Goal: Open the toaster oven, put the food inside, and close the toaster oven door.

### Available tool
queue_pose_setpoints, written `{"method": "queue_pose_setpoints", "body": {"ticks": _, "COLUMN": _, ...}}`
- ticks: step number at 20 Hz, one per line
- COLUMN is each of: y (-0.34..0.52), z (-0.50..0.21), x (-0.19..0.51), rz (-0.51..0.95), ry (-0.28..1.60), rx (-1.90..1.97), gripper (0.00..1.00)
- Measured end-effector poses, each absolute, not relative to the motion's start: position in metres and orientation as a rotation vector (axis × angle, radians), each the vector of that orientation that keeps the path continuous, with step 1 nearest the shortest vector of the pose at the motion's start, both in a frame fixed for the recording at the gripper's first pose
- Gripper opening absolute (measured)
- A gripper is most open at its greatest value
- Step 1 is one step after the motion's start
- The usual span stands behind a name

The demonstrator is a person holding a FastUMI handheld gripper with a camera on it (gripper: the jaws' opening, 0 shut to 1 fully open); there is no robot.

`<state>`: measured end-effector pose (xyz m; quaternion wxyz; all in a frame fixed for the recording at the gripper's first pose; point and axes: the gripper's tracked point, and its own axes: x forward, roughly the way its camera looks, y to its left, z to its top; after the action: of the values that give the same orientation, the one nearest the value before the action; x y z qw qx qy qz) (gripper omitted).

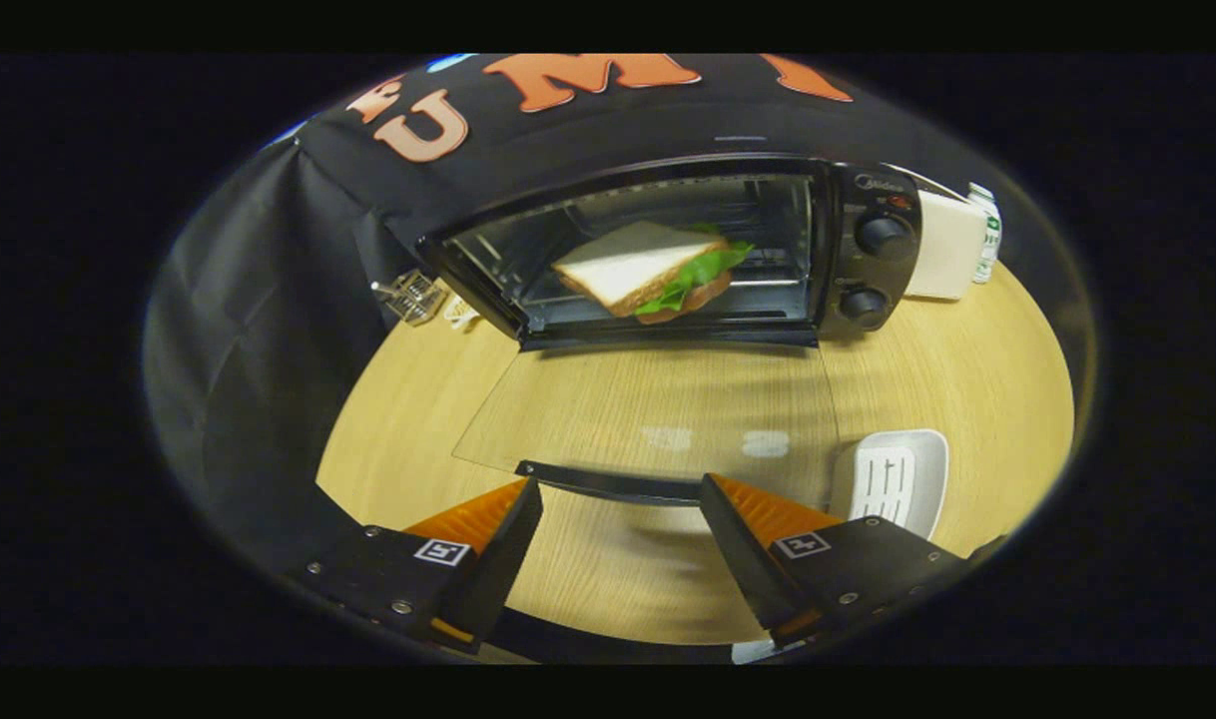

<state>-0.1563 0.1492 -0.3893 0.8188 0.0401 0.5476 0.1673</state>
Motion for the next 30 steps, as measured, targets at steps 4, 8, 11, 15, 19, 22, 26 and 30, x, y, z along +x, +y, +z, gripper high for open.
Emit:
{"method": "queue_pose_setpoints", "body": {"ticks": 4, "y": 0.154, "z": -0.389, "x": -0.173, "rz": 0.382, "ry": 1.229, "rx": 0.070, "gripper": 0.94}}
{"method": "queue_pose_setpoints", "body": {"ticks": 8, "y": 0.148, "z": -0.397, "x": -0.183, "rz": 0.389, "ry": 1.231, "rx": 0.018, "gripper": 0.94}}
{"method": "queue_pose_setpoints", "body": {"ticks": 11, "y": 0.150, "z": -0.409, "x": -0.179, "rz": 0.387, "ry": 1.234, "rx": -0.011, "gripper": 0.95}}
{"method": "queue_pose_setpoints", "body": {"ticks": 15, "y": 0.144, "z": -0.428, "x": -0.180, "rz": 0.358, "ry": 1.262, "rx": -0.095, "gripper": 0.91}}
{"method": "queue_pose_setpoints", "body": {"ticks": 19, "y": 0.137, "z": -0.427, "x": -0.185, "rz": 0.386, "ry": 1.221, "rx": -0.199, "gripper": 0.89}}
{"method": "queue_pose_setpoints", "body": {"ticks": 22, "y": 0.122, "z": -0.435, "x": -0.188, "rz": 0.350, "ry": 1.250, "rx": -0.223, "gripper": 0.90}}
{"method": "queue_pose_setpoints", "body": {"ticks": 26, "y": 0.124, "z": -0.443, "x": -0.173, "rz": 0.313, "ry": 1.246, "rx": -0.162, "gripper": 0.90}}
{"method": "queue_pose_setpoints", "body": {"ticks": 30, "y": 0.133, "z": -0.437, "x": -0.165, "rz": 0.286, "ry": 1.233, "rx": -0.136, "gripper": 0.94}}
